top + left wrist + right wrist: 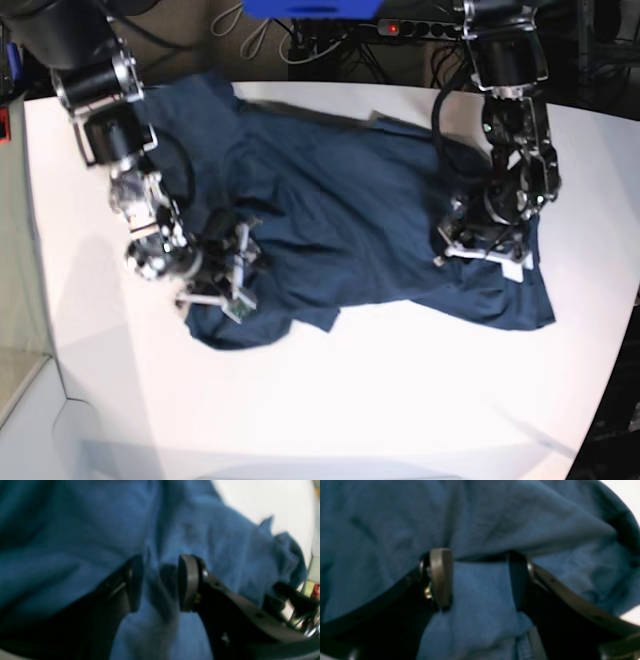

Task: Layout the t-shirt on the table in an organized manner, then fold the t-shirt properly
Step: 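Release the shirt and regrasp its edges with both grippers, then drag the shirt edge with the right gripper to straighten it, then grasp the shirt with both grippers and pull it to smooth it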

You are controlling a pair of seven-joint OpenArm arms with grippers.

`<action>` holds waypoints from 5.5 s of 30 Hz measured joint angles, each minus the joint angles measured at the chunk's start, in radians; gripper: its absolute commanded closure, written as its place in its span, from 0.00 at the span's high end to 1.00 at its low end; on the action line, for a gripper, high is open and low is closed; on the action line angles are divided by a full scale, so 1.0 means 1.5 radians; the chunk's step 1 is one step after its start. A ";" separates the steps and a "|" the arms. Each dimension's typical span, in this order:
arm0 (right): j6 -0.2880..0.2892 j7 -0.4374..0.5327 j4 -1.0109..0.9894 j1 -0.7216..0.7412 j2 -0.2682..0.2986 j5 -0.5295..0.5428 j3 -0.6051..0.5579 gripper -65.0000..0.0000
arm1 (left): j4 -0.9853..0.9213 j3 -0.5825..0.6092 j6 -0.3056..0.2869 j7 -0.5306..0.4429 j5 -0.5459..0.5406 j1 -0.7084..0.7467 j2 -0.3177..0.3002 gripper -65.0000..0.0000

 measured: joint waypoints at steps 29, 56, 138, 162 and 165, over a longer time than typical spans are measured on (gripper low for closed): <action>0.010 0.028 -0.282 0.232 -0.093 -0.021 -0.004 0.56 | 0.013 -0.002 -0.014 -0.022 0.010 0.039 -0.056 0.36; 0.000 0.281 -0.487 0.231 -0.056 0.013 0.001 0.00 | 0.017 -0.006 -0.015 -0.032 0.005 0.054 -0.057 0.36; -0.178 0.214 -0.318 0.261 0.047 -0.019 0.115 0.44 | 0.093 0.115 0.003 -0.019 -0.035 -0.122 -0.055 0.36; -0.175 0.091 0.043 0.008 0.068 -0.016 0.113 0.44 | 0.086 0.237 -0.003 0.006 -0.110 0.113 0.034 0.36; -0.175 0.093 0.043 0.002 0.067 -0.016 0.113 0.44 | 0.085 0.239 -0.003 -0.007 -0.102 0.114 0.036 0.36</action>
